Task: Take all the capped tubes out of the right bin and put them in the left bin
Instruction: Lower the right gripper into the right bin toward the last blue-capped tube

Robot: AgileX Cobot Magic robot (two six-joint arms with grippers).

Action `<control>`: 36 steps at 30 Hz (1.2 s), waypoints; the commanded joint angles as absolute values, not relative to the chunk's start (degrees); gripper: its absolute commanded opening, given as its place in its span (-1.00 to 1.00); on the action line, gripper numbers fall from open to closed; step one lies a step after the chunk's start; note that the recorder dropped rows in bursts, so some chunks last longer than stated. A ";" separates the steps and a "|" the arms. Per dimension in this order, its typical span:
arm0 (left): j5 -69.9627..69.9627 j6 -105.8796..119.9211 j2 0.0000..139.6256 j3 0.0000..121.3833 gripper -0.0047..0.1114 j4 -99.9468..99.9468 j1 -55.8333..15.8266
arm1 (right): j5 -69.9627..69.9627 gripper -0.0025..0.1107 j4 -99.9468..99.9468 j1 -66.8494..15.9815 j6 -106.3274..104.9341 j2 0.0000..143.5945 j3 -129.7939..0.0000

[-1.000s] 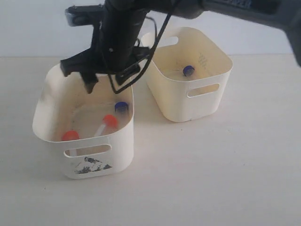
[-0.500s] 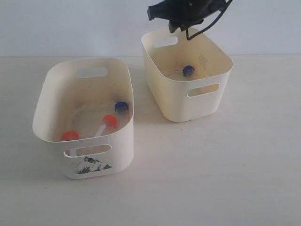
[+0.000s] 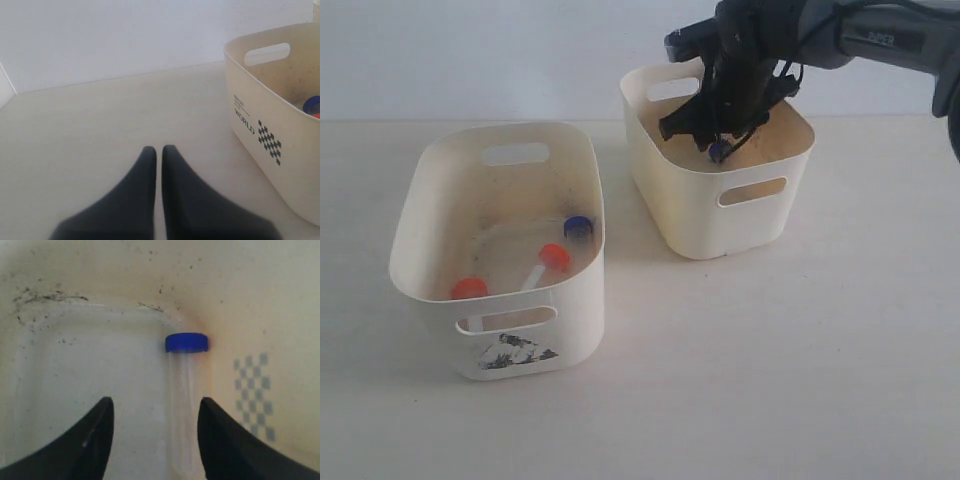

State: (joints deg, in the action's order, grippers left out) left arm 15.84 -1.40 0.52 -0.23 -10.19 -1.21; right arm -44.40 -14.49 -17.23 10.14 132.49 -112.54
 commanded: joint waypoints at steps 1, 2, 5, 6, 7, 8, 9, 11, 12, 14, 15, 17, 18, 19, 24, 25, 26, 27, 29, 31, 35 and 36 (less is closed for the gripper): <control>14.94 -2.06 0.41 0.00 -0.84 -10.13 -1.14 | -43.70 -0.05 -20.47 -17.25 10.53 133.44 -112.64; 14.94 -2.06 0.41 0.00 -0.84 -10.13 -1.14 | -43.67 -0.05 -21.55 -17.25 10.53 133.44 -112.64; 14.94 -2.06 0.41 0.00 -0.84 -10.13 -1.14 | -43.31 -0.05 -22.71 -17.25 10.34 133.44 -112.64; 14.94 -2.06 0.41 0.00 -0.84 -10.13 -1.14 | -43.17 -0.05 -22.82 -17.25 10.34 133.66 -112.64; 14.94 -2.06 0.41 0.00 -0.84 -10.13 -1.14 | -43.06 -0.05 -22.82 -17.25 10.34 133.83 -112.64; 14.94 -2.06 0.41 0.00 -0.84 -10.13 -1.14 | -42.97 -0.05 -22.82 -17.27 10.34 134.30 -112.64; 14.94 -2.06 0.41 0.00 -0.84 -10.13 -1.14 | -43.24 -0.05 -22.67 -17.55 10.34 134.67 -112.64; 14.94 -2.06 0.41 0.00 -0.84 -10.13 -1.14 | -44.05 -0.05 -23.10 -18.60 10.03 135.86 -112.64; 14.94 -2.06 0.41 0.00 -0.84 -10.13 -1.14 | -43.93 -0.05 -23.66 -19.09 10.03 135.91 -112.64; 14.94 -2.06 0.41 0.00 -0.84 -10.13 -1.14 | -43.42 -0.05 -25.07 -20.21 10.03 136.01 -112.64; 14.94 -2.06 0.41 0.00 -0.84 -10.13 -1.14 | -43.04 -0.05 -26.19 -20.77 10.03 136.01 -112.64; 14.94 -2.06 0.41 0.00 -0.84 -10.13 -1.14 | -42.71 -0.05 -28.58 -21.76 10.03 136.01 -112.64; 14.94 -2.06 0.41 0.00 -0.84 -10.13 -1.14 | -42.71 -0.05 -29.66 -22.20 10.03 136.01 -112.64; 14.94 -2.06 0.41 0.00 -0.84 -10.13 -1.14 | -42.71 -0.05 -30.30 -22.34 10.41 136.06 -112.64; 14.94 -2.06 0.41 0.00 -0.84 -10.13 -1.14 | -42.71 -0.05 -30.88 -22.48 11.29 136.17 -112.64; 14.94 -2.06 0.41 0.00 -0.84 -10.13 -1.14 | -42.71 -0.05 -31.00 -22.48 11.29 136.45 -112.64; 14.94 -2.06 0.41 0.00 -0.84 -10.13 -1.14 | -42.56 -0.05 -31.14 -22.48 11.61 136.64 -112.64; 14.94 -2.06 0.41 0.00 -0.84 -10.13 -1.14 | -42.44 -0.05 -31.14 -22.48 12.23 137.03 -112.64; 14.94 -2.06 0.41 0.00 -0.84 -10.13 -1.14 | -42.26 -0.05 -31.14 -22.35 13.52 137.88 -112.64; 14.94 -2.06 0.41 0.00 -0.84 -10.13 -1.14 | -42.26 -0.05 -31.04 -22.35 13.67 138.73 -112.64; 14.94 -2.06 0.41 0.00 -0.84 -10.13 -1.14 | -42.60 -0.05 -31.15 -22.35 13.67 140.19 -112.64; 14.94 -2.06 0.41 0.00 -0.84 -10.13 -1.14 | -42.71 -0.05 -31.15 -22.35 13.97 140.55 -112.64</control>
